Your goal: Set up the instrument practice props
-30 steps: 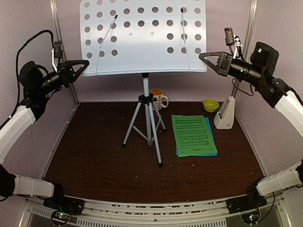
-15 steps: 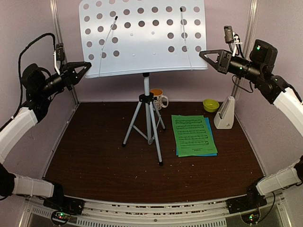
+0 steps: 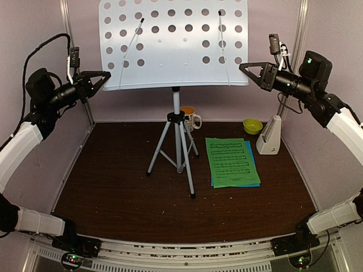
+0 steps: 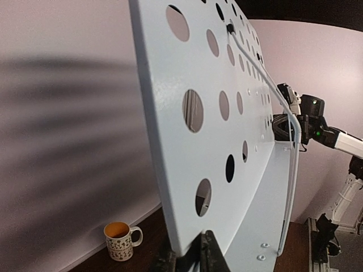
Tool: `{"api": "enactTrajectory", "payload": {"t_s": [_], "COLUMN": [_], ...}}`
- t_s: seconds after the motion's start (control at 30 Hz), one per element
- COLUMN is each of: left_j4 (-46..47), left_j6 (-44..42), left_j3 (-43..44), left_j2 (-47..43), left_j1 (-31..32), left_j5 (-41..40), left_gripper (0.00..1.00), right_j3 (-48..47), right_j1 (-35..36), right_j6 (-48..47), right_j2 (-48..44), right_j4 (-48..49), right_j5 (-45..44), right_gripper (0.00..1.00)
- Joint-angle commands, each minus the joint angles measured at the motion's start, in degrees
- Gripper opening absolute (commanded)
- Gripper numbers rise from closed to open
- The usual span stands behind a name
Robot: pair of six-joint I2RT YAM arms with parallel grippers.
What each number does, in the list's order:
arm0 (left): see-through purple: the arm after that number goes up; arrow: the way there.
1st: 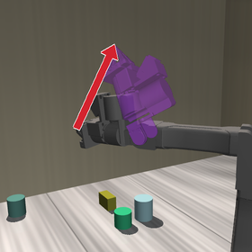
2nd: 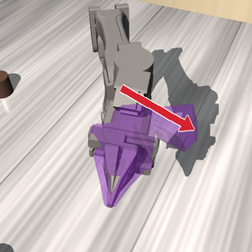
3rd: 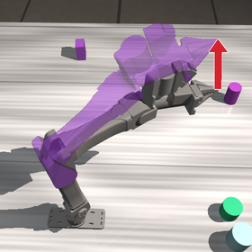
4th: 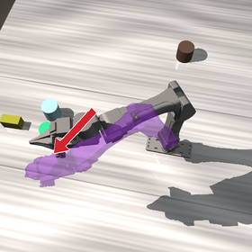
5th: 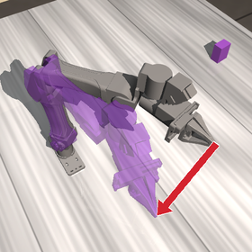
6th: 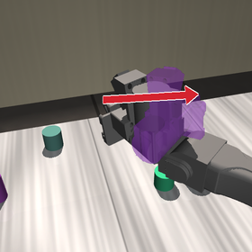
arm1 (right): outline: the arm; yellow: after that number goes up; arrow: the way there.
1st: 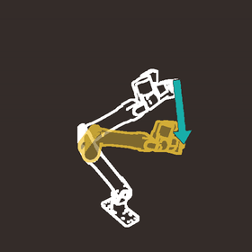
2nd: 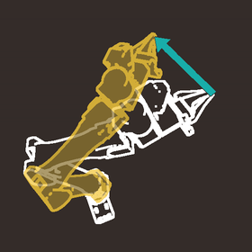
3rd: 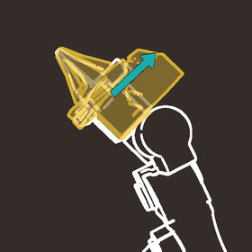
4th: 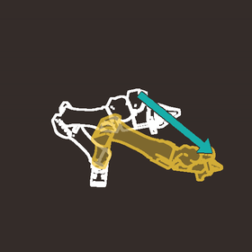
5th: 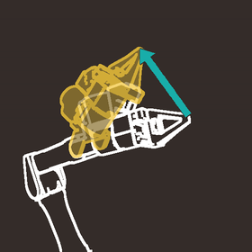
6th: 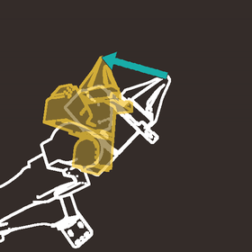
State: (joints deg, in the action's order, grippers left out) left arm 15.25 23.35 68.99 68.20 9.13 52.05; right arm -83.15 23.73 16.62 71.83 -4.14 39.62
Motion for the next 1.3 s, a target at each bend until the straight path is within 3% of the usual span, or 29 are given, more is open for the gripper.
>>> {"api": "enactTrajectory", "payload": {"t_s": [0.0,0.17,0.47,0.7,0.8,0.9,1.07,1.27], "left_j4": [-11.1,-11.6,-13.2,-12.1,-12.1,-12.0,-11.6,-10.6], "left_j6": [-6.4,-5.4,-4.7,-4.1,-4.0,-3.8,-2.0,0.6], "left_j3": [-0.9,1.4,5.8,6.1,5.6,5.0,5.0,4.1], "left_j2": [2.1,1.3,3.4,2.5,1.8,0.7,-1.0,-4.1], "left_j1": [2.5,2.5,2.5,2.6,2.6,2.4,0.9,-2.1], "left_j5": [3.0,1.1,0.1,0.7,0.0,-0.8,-1.5,-2.2], "left_gripper": [0.05,0.14,0.13,0.18,0.28,0.47,0.64,0.84], "right_j3": [0.9,1.0,7.2,5.9,4.3,3.3,1.7,0.7], "right_j1": [0.3,0.3,0.4,0.3,0.4,0.4,0.3,0.2], "right_j6": [-5.0,-4.8,-1.7,-2.6,-2.3,-2.0,-2.3,-1.9], "right_j2": [0.0,-0.2,-0.9,-0.4,-0.4,-1.5,-3.9,-7.1], "right_j4": [0.7,0.5,5.2,4.1,3.6,3.4,1.7,-0.3], "right_j5": [-4.5,-4.2,-2.9,-3.2,-3.5,-5.1,-8.2,-11.6], "right_gripper": [0.00,0.00,0.00,0.00,0.12,0.35,0.62,0.84]}}
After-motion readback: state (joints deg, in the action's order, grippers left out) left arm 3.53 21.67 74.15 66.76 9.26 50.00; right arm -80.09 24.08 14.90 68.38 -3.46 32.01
